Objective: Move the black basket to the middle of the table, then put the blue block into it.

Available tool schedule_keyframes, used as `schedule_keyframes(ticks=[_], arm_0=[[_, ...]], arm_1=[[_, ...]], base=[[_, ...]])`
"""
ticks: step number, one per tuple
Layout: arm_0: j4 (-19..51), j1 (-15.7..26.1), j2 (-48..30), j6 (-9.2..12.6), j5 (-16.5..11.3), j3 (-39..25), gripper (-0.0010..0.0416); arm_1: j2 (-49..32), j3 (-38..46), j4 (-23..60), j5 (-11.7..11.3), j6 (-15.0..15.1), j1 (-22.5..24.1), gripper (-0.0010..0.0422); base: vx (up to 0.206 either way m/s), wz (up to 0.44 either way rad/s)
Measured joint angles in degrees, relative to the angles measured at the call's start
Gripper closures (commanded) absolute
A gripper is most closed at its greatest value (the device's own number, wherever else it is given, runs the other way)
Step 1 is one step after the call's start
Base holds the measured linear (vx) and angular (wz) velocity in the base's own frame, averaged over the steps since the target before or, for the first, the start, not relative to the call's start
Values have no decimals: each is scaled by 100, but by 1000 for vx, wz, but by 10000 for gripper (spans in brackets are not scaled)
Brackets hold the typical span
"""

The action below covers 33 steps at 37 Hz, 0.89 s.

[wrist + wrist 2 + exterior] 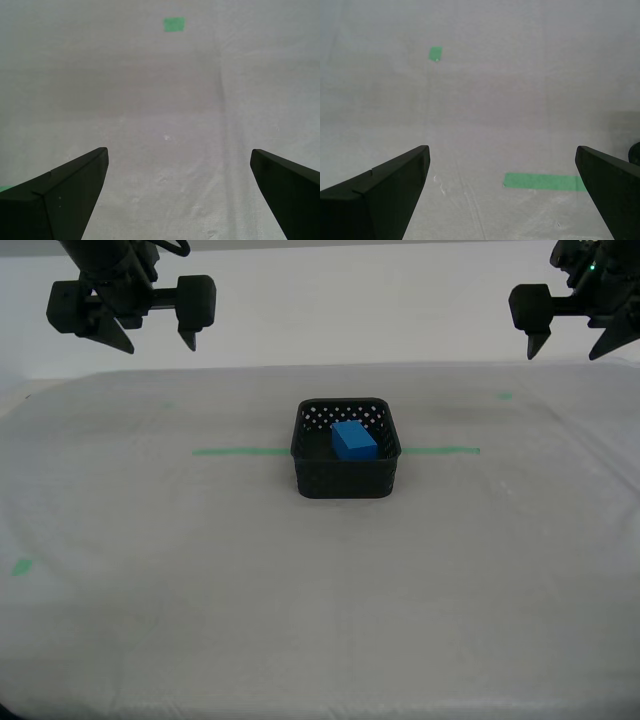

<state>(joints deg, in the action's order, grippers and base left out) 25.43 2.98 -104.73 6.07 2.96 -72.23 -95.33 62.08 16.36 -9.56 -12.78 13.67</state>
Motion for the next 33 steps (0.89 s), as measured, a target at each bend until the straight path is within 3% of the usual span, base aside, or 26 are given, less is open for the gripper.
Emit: schedule_keyframes(ticks=[33], arm_0=[[-2,4,0,0,-2,0,7]], arm_1=[[0,0,0,0,0,-7,12]], base=[[0,0]])
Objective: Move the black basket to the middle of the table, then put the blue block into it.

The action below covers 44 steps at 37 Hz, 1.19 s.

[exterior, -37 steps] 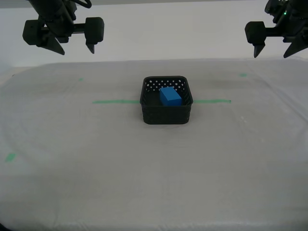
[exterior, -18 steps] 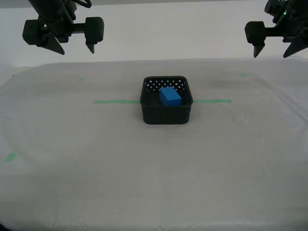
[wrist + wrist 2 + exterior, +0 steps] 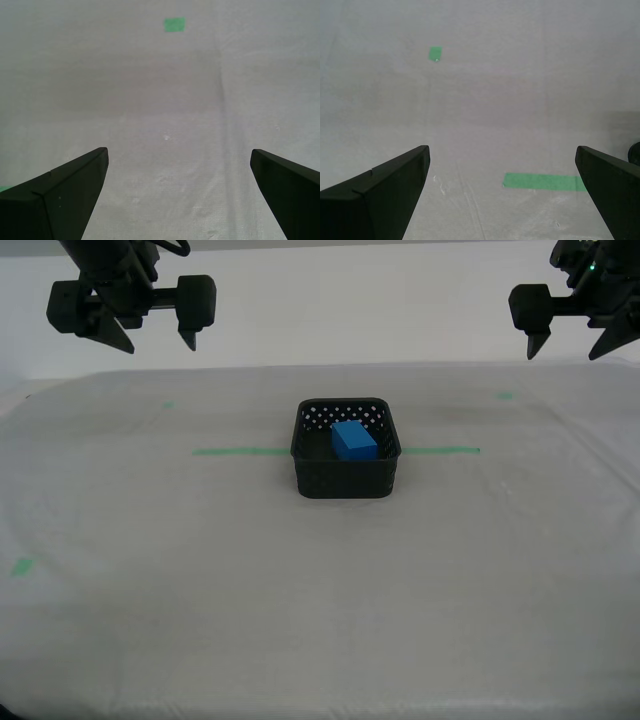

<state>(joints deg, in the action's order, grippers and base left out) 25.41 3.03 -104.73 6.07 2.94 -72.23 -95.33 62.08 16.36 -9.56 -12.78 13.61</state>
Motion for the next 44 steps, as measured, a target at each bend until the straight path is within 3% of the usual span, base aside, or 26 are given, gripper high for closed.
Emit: schedule_keyframes(ticks=[44], arm_0=[[0,4,0,0,-2,0,7]], arm_1=[[0,0,0,0,0,0,12]], base=[[0,0]])
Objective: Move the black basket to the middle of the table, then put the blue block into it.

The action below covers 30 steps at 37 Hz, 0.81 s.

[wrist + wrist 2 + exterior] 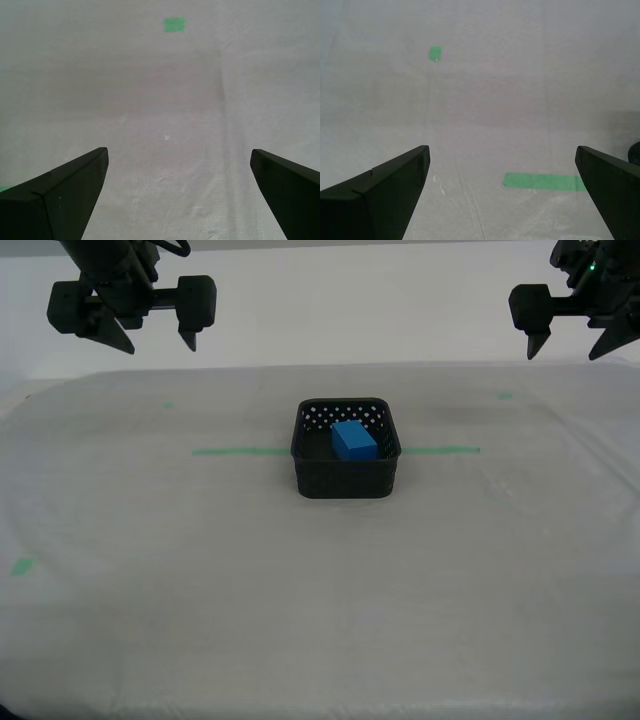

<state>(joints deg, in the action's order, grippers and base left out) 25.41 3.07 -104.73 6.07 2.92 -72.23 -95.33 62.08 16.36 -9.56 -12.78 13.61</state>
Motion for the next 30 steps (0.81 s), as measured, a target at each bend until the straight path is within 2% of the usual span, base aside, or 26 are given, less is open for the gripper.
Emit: schedule_keyframes(ticks=[30], arm_0=[[0,-4,0,0,0,0,7]], arm_1=[[0,0,0,0,0,0,12]], base=[[0,0]])
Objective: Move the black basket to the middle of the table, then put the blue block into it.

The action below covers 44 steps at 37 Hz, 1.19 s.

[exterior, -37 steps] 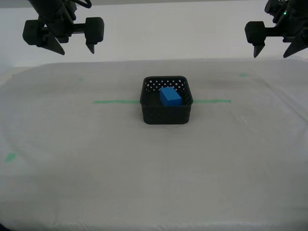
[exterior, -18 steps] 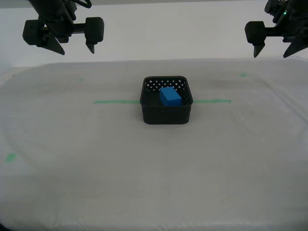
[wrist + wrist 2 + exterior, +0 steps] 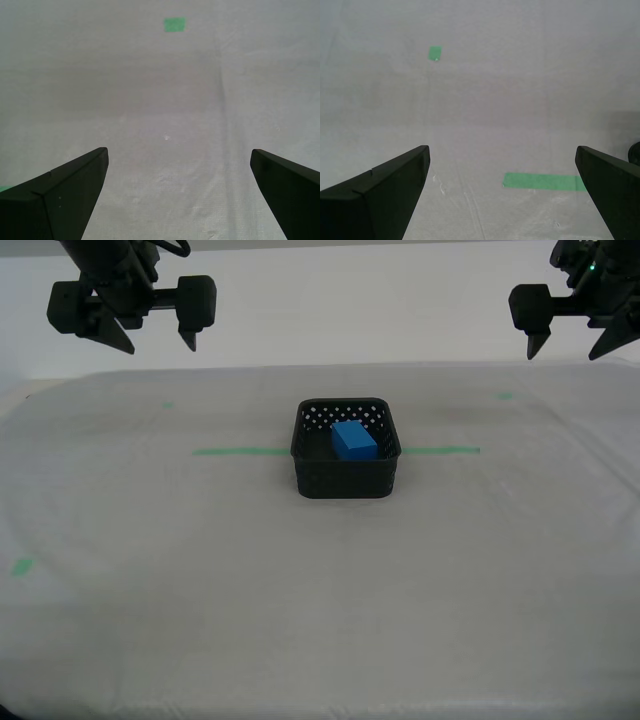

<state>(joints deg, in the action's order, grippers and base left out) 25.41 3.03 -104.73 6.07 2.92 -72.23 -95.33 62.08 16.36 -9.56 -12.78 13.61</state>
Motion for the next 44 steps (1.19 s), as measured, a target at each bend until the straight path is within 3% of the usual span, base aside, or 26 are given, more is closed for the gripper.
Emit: schedule_keyframes(ticks=[44], arm_0=[[-2,4,0,0,-2,0,7]], arm_1=[[0,0,0,0,-2,0,12]], base=[[0,0]])
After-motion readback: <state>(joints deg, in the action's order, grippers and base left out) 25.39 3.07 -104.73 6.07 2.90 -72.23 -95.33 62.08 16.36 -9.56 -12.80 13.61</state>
